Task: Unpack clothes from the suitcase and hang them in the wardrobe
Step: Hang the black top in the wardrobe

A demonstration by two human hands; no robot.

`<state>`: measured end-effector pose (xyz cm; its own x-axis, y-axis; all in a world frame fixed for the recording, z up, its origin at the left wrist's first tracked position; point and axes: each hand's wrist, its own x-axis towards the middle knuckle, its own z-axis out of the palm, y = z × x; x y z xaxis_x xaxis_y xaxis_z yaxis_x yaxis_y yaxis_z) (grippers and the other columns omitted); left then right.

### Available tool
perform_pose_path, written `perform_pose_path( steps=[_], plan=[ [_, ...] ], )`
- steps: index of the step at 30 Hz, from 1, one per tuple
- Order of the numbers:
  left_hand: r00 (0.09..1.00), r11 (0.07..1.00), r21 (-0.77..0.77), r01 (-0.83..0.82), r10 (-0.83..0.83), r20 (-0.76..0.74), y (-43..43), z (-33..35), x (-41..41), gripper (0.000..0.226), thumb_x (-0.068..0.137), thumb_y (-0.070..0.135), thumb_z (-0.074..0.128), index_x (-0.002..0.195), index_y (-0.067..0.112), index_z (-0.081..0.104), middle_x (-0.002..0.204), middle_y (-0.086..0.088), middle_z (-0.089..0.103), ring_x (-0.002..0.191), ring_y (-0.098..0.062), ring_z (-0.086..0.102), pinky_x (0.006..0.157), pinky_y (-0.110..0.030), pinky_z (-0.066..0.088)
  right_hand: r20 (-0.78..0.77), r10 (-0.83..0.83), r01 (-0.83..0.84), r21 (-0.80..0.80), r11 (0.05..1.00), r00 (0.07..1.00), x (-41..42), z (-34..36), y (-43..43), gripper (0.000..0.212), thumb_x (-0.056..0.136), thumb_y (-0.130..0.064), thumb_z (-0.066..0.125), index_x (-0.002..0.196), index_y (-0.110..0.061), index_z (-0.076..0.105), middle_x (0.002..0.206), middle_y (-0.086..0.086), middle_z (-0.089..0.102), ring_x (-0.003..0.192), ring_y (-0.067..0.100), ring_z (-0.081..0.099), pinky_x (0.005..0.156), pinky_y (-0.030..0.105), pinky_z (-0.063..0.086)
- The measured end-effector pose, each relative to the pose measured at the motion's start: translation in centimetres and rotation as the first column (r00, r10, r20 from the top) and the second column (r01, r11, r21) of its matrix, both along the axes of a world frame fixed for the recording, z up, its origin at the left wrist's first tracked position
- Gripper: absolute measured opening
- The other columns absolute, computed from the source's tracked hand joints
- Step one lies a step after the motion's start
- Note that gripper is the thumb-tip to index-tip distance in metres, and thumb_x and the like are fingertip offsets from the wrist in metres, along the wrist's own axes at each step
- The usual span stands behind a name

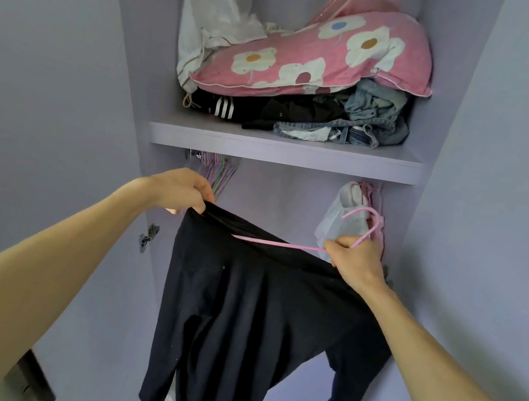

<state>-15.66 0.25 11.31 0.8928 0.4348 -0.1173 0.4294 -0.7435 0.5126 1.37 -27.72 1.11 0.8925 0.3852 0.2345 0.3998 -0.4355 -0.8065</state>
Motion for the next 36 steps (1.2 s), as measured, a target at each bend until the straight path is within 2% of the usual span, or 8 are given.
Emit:
perform_pose_path(
  steps=[7,12,16,21,26,31,33,36],
  plan=[
    [0.997,0.999,0.040,-0.022,0.019,0.071,-3.8,-0.8,2.5,0.015,0.078,0.006,0.054,0.081,0.015,0.066,0.078,-0.009,0.062,0.063,-0.025,0.054,0.053,-0.025,0.045,0.256,0.176,-0.111,-0.250,0.962,0.950,-2.5,5.0,3.4,0.039,0.085,-0.033,0.058,0.049,-0.022,0.049,0.043,-0.006,0.038,0.046,0.013,0.037,0.053,0.027,0.034],
    [0.979,0.971,-0.237,0.007,0.042,0.199,-4.3,-0.9,2.9,0.022,0.085,0.001,0.057,0.094,0.016,0.069,0.086,-0.005,0.063,0.067,-0.016,0.055,0.049,-0.019,0.044,0.193,0.351,-0.155,-0.637,0.755,0.916,-2.5,7.1,5.5,0.036,0.090,-0.036,0.058,0.058,-0.020,0.053,0.059,-0.001,0.048,0.056,0.019,0.045,0.050,0.029,0.032],
    [0.985,0.937,-0.341,0.081,-0.023,0.169,-3.4,-3.9,1.8,0.033,0.089,0.039,0.070,0.120,0.027,0.064,0.120,0.011,0.062,0.111,-0.010,0.057,0.093,-0.028,0.046,0.206,0.287,-0.197,-0.369,0.908,0.936,-1.4,7.1,5.8,0.049,0.100,-0.041,0.045,0.059,-0.014,0.041,0.054,0.004,0.043,0.053,0.021,0.041,0.049,0.031,0.029],
    [0.904,0.988,-0.151,-0.029,0.090,0.417,-2.2,-9.2,0.2,0.060,0.069,0.059,0.080,0.116,0.029,0.055,0.117,0.014,0.058,0.111,-0.009,0.057,0.090,-0.024,0.041,0.184,0.082,-0.049,-0.179,0.983,0.979,0.0,6.6,4.7,0.060,0.100,-0.050,0.042,0.052,-0.013,0.040,0.049,0.000,0.044,0.052,0.020,0.045,0.055,0.032,0.034],
    [0.766,0.917,0.326,-0.231,-0.035,0.642,-2.8,-13.1,-0.4,0.079,0.063,0.073,0.075,0.114,0.018,0.049,0.138,0.002,0.039,0.117,-0.023,0.048,0.089,-0.042,0.048,0.085,0.007,-0.006,-0.007,1.000,0.996,0.2,6.6,4.4,0.055,0.101,-0.043,0.045,0.072,-0.003,0.067,0.058,-0.001,0.056,0.058,0.011,0.051,0.055,0.022,0.037],
    [0.850,0.728,0.643,-0.237,-0.165,0.500,-1.6,-14.8,0.4,0.045,0.077,0.066,0.070,0.095,0.025,0.066,0.152,-0.006,0.035,0.141,-0.038,0.030,0.113,-0.061,0.021,0.017,0.001,-0.002,0.052,0.999,1.000,0.1,6.4,4.5,0.049,0.101,-0.041,0.047,0.077,-0.004,0.066,0.062,0.001,0.054,0.057,0.011,0.048,0.053,0.021,0.036],
    [0.827,0.757,0.598,-0.263,-0.142,0.543,-1.3,-14.2,0.8,0.021,0.087,0.042,0.070,0.097,0.023,0.069,0.148,-0.004,0.042,0.133,-0.036,0.041,0.108,-0.057,0.033,0.009,0.002,-0.002,0.059,0.998,1.000,0.1,6.2,4.6,0.048,0.101,-0.041,0.049,0.075,-0.004,0.065,0.061,0.002,0.054,0.057,0.013,0.047,0.053,0.023,0.036],
    [0.758,0.942,0.102,-0.321,0.190,0.624,-0.2,-11.3,1.0,0.015,0.097,0.027,0.057,0.110,0.021,0.062,0.123,0.001,0.059,0.112,-0.029,0.058,0.092,-0.042,0.047,0.053,0.009,-0.008,-0.022,1.000,0.999,0.2,5.2,3.9,0.047,0.098,-0.038,0.053,0.062,-0.007,0.056,0.056,0.004,0.049,0.051,0.018,0.041,0.053,0.028,0.032]
  ],
)
